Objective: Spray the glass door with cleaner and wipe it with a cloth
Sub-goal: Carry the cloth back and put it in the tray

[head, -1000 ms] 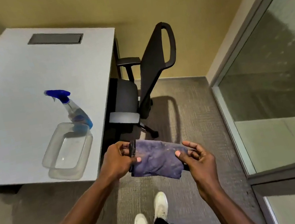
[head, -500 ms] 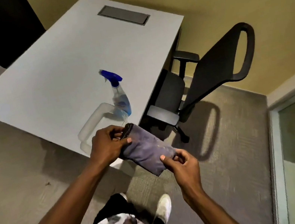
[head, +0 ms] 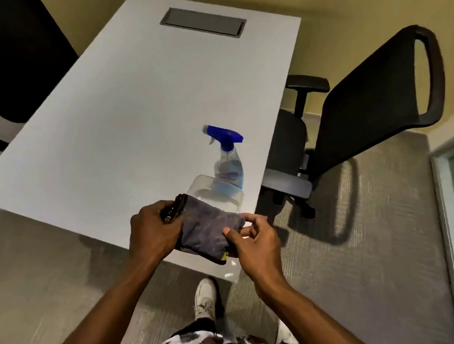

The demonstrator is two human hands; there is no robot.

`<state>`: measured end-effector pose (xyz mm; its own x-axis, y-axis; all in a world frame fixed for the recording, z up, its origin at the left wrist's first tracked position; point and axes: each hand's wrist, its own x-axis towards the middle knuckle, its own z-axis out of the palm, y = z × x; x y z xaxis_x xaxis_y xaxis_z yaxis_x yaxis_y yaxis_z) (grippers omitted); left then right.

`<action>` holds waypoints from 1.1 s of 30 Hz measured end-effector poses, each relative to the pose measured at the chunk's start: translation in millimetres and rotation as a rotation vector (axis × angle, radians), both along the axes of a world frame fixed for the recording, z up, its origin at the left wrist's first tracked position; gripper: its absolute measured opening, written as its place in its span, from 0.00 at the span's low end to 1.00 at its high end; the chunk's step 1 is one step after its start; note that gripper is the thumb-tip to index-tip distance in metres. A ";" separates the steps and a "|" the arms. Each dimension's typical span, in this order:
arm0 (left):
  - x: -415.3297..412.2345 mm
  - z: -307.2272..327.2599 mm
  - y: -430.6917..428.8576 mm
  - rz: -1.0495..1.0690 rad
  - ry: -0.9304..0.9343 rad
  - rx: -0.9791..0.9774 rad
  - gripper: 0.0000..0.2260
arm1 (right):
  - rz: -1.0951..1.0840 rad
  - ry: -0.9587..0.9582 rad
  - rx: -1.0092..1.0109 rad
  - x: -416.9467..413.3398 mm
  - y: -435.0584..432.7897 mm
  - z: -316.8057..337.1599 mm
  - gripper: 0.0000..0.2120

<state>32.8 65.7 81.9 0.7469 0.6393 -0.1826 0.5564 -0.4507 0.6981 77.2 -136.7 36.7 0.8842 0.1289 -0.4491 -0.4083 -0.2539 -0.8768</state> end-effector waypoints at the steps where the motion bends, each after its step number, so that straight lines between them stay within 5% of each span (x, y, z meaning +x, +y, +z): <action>1: 1.0 -4.3 10.6 -0.024 0.004 0.001 0.13 | -0.016 -0.009 -0.036 -2.3 11.5 -5.2 0.16; 10: 6.5 -43.5 47.3 -0.257 0.054 0.011 0.18 | -0.122 -0.049 -0.237 -22.8 66.9 -22.4 0.24; 20: 16.7 -70.1 41.7 -0.298 0.043 0.035 0.12 | -0.131 -0.091 -0.429 -14.1 83.0 -37.1 0.26; 27: 10.3 -91.2 42.1 -0.496 0.074 0.219 0.06 | 0.037 -0.284 -0.690 -18.6 81.0 -56.0 0.12; 33: 5.4 -99.7 42.0 -0.601 0.084 0.348 0.23 | 0.009 -0.359 -0.642 -1.5 75.2 -49.0 0.08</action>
<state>38.2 107.7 -17.8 0.9818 0.1513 -0.1148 0.1861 -0.8869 0.4229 75.7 -61.5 -12.3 0.9911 -0.0537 -0.1216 -0.1192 -0.7643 -0.6338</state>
